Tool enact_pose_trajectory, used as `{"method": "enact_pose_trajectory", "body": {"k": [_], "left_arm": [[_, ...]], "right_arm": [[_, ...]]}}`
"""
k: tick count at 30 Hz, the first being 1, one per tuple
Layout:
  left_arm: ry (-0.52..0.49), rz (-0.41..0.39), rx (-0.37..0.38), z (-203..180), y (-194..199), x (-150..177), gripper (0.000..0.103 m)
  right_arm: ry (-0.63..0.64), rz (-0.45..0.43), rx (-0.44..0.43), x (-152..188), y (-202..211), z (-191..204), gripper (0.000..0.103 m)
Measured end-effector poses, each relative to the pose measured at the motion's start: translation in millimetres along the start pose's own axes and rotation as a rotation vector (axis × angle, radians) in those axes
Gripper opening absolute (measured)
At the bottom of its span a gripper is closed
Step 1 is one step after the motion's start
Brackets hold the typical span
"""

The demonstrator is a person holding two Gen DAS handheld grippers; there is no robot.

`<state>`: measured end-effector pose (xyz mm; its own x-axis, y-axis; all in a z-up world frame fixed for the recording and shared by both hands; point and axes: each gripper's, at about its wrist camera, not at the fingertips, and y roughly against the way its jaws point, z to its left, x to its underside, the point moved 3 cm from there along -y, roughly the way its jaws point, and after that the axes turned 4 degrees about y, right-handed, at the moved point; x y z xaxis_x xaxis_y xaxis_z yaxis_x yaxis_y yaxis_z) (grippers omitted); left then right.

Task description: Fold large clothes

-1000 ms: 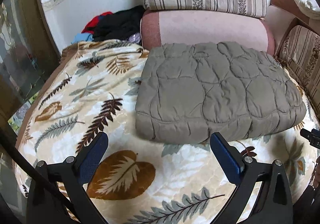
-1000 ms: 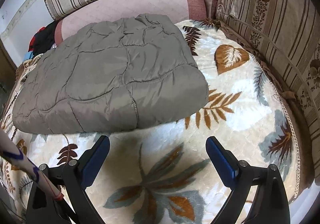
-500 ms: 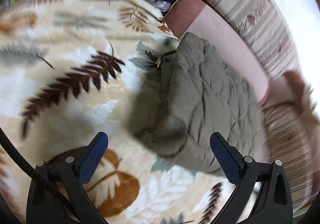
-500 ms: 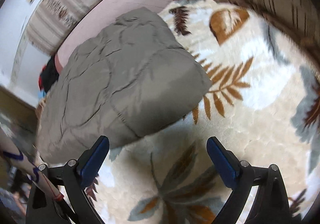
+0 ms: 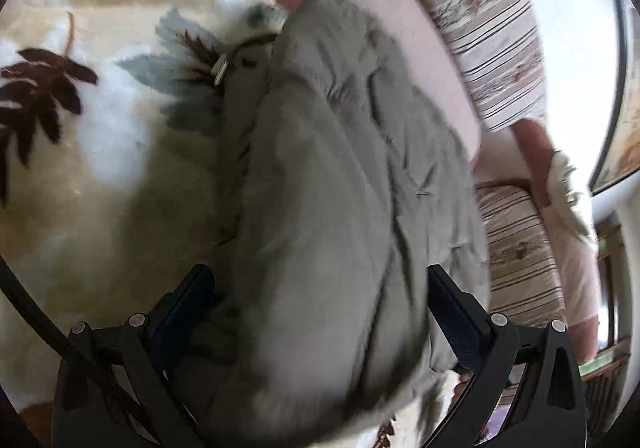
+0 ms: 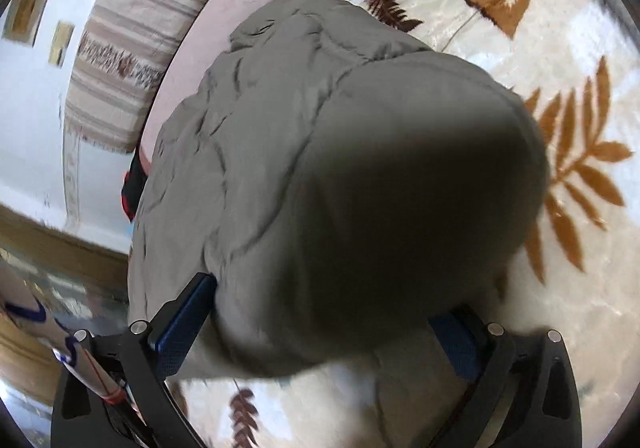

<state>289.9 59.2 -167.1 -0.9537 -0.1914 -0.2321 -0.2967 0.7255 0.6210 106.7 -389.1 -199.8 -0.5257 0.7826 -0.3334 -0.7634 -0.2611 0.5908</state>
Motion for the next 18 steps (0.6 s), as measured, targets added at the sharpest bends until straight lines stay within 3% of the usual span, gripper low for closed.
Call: {"method": "enact_pose_trajectory", "body": {"k": [3, 5, 7, 9, 12, 18], "left_arm": [[0.039, -0.005, -0.048, -3.6, -1.7, 0.5, 0.099], [0.04, -0.013, -0.092, -10.0, 3.2, 4.0, 0.083], [0.002, -0.031, -0.125, -22.9, 12.9, 9.8, 0.062], [-0.043, -0.041, -0.155, -36.1, 21.2, 13.8, 0.053], [-0.094, -0.048, -0.197, -55.5, 30.6, 24.2, 0.048], [-0.12, -0.037, -0.216, -60.7, 49.9, 52.2, 0.046]], "right_arm": [[-0.024, 0.013, 0.015, -5.8, -5.9, 1.5, 0.103], [-0.037, 0.026, 0.02, -9.0, -4.8, 0.9, 0.1], [-0.043, 0.024, 0.035, -11.7, 1.4, -1.1, 0.083], [-0.037, 0.023, 0.022, -11.5, 10.4, 1.1, 0.063], [0.017, 0.003, 0.053, -11.4, 24.0, 15.9, 0.052], [0.083, 0.002, 0.069, -2.9, 48.1, 29.1, 0.047]]}}
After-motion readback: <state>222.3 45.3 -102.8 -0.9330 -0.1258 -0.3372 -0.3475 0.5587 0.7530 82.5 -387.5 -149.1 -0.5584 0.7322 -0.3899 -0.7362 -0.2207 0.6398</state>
